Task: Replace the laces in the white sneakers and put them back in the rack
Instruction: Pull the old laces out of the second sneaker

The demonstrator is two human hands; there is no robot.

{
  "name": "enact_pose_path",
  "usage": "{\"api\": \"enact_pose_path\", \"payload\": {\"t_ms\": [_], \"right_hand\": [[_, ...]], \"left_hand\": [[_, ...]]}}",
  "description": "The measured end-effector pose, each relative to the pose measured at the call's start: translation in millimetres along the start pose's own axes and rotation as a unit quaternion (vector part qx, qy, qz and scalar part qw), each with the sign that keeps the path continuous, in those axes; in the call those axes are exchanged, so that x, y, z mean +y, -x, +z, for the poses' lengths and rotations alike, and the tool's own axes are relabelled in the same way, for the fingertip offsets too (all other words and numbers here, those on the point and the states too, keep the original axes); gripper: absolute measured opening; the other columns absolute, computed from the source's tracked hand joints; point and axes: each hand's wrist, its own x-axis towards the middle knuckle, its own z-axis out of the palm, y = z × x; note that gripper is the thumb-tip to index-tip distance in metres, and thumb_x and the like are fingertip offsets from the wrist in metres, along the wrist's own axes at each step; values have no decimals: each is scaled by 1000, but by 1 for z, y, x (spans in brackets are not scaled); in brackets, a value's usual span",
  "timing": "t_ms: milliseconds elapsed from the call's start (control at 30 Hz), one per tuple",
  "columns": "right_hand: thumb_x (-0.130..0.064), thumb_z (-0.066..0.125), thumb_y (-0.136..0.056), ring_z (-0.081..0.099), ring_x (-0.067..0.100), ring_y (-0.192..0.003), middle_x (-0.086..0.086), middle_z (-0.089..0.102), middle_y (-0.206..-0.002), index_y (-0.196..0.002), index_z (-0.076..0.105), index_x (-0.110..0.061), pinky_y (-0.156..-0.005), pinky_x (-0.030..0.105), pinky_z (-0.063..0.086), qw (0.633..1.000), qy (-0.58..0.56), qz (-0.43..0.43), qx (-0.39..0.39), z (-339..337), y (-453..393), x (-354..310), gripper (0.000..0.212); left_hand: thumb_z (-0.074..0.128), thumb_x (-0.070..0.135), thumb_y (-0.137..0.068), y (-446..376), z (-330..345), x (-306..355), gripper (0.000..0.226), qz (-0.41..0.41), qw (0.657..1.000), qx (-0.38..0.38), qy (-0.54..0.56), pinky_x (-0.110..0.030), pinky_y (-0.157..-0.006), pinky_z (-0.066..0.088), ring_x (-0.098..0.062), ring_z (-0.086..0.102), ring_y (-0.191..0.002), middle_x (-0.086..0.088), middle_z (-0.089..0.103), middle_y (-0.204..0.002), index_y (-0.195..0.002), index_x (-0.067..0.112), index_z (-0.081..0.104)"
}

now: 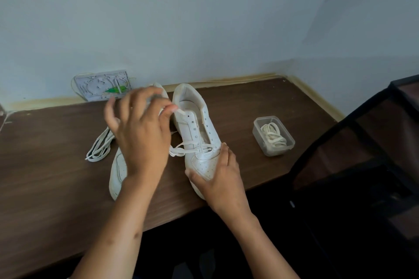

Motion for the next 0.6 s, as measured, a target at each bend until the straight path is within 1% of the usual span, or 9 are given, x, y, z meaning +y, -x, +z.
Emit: {"api": "enact_pose_path", "payload": {"t_ms": [67, 167, 267, 333, 367, 400, 467, 533, 600], "right_hand": [[-64, 67, -78, 14, 18, -146, 6, 16, -159, -155, 6, -8, -119, 32, 21, 1000, -13, 1, -5, 0, 0, 1, 112], [-62, 68, -79, 25, 15, -142, 2, 27, -152, -153, 18, -12, -117, 30, 26, 995, -100, 27, -11, -4, -2, 2, 102], [-61, 67, -81, 50, 9, -122, -5, 50, -134, -138, 46, -23, -104, 29, 43, 972, -222, 71, 20, -11, -8, 3, 72], [-52, 65, -87, 57, 3, -106, -3, 58, -123, -121, 56, -27, -92, 25, 49, 967, -240, 61, 64, -13, -12, 4, 44], [-46, 64, -90, 57, 0, -101, -4, 56, -121, -118, 58, -31, -89, 23, 49, 968, -234, 42, 82, -14, -13, 2, 32], [-41, 62, -92, 57, -1, -101, -6, 53, -121, -117, 59, -35, -89, 24, 49, 972, -213, 14, 99, -15, -13, 0, 26], [-37, 58, -95, 54, 4, -112, -8, 48, -126, -120, 62, -37, -97, 35, 47, 982, -140, -50, 118, -13, -15, -3, 25], [-36, 56, -97, 49, 14, -122, -7, 44, -133, -122, 63, -36, -101, 41, 41, 989, -50, -79, 114, -11, -17, -7, 26], [-31, 56, -98, 47, 18, -123, -5, 43, -139, -120, 65, -34, -101, 39, 36, 990, 16, -79, 113, -12, -20, -9, 25]], "left_hand": [[69, 26, -89, 3, 1, -8, 5, -16, 999, -42, 2, -54, -109, 28, -27, 51, -118, 2, 63, -118, -91, 22, 72], [73, 19, -85, 11, 5, -12, 15, -2, 994, -111, 1, -55, -111, 25, -29, 50, -121, 1, 63, -121, -99, 21, 73], [71, 20, -88, 13, 6, -13, 19, 22, 987, -159, 14, -52, -115, 21, -25, 53, -119, 1, 65, -118, -106, 22, 73], [69, 22, -89, 15, 6, -15, 20, 27, 982, -183, 22, -50, -116, 20, -23, 55, -118, 2, 66, -116, -109, 22, 72], [68, 26, -91, 15, 6, -18, 21, 31, 980, -194, 30, -48, -116, 20, -22, 55, -117, 3, 66, -117, -111, 23, 71], [65, 32, -92, 16, 5, -20, 24, 38, 976, -212, 41, -48, -115, 21, -22, 54, -119, 4, 65, -120, -114, 25, 70], [52, 56, -89, 18, 3, -23, 47, 63, 955, -286, 53, -50, -117, 15, -21, 46, -131, 9, 57, -136, -128, 33, 61], [38, 79, -79, 23, 0, -22, 72, 86, 925, -366, 49, -52, -119, -2, -21, 25, -145, 15, 35, -154, -143, 45, 42], [26, 92, -69, 30, 0, -20, 89, 101, 909, -404, 18, -51, -117, -14, -22, 8, -150, 17, 14, -161, -149, 51, 22]]}}
